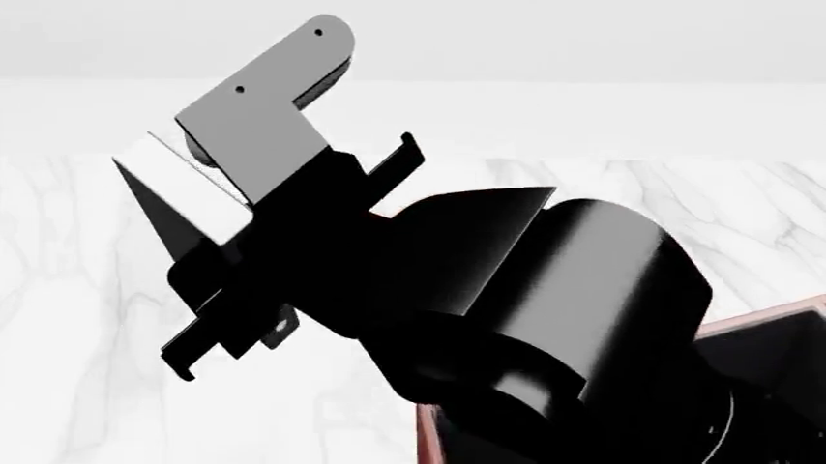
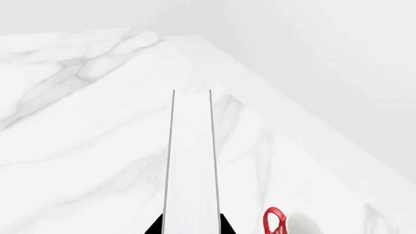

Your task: Pick up the book and place it in the right compartment of the caddy.

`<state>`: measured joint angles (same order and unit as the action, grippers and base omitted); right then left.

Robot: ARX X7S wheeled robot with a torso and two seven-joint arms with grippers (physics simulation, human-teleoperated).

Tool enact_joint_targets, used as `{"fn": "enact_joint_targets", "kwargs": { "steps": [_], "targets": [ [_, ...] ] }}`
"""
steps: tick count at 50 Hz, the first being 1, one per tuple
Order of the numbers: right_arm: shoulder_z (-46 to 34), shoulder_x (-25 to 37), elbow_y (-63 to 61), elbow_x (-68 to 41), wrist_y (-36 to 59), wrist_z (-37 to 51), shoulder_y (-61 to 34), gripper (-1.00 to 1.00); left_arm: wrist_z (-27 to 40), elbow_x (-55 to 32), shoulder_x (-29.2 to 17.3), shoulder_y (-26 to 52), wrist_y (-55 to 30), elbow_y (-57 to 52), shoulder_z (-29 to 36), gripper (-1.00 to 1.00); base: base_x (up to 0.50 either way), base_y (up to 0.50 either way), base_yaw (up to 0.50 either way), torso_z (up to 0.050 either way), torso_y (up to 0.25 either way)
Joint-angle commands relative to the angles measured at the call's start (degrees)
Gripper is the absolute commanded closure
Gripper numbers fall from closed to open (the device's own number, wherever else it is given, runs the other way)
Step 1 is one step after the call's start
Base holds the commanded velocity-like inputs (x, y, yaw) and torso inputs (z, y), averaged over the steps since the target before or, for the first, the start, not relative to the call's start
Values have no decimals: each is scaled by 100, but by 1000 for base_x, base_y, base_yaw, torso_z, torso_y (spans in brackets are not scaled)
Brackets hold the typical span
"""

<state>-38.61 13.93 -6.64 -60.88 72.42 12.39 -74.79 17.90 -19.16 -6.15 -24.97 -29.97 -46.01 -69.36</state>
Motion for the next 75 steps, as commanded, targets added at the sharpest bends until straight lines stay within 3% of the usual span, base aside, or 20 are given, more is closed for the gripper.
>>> {"fn": "enact_joint_targets", "kwargs": {
  "steps": [1,12,28,61,69,75],
  "targets": [
    [659,-86,684,-31,341,374,-859,100,4,18,-4,-12,21,29,50,-100,0,0,0,0,0],
    [914,215,2229,589,-324,128,-1596,100,31,-7,-37,-3,-18,8,60,-100,0,0,0,0,1],
    [1460,1040,3238,1063,-1021,505,-1435,100,36,-1,-46,-20,6,45,84,-100,0,0,0,0,1],
    [2522,2845,1691,560,-421,1690,-263,100,80,61,-67,8,54,142,277,-100,0,0,0,0,2],
    [3227,3267,934,2,-74,2299,387,100,112,80,-84,33,28,119,362,-100,0,0,0,0,1],
    [4376,3602,159,-1003,534,3242,1130,100,91,89,-82,36,88,203,383,-100,0,0,0,0,2]
  ]
}}
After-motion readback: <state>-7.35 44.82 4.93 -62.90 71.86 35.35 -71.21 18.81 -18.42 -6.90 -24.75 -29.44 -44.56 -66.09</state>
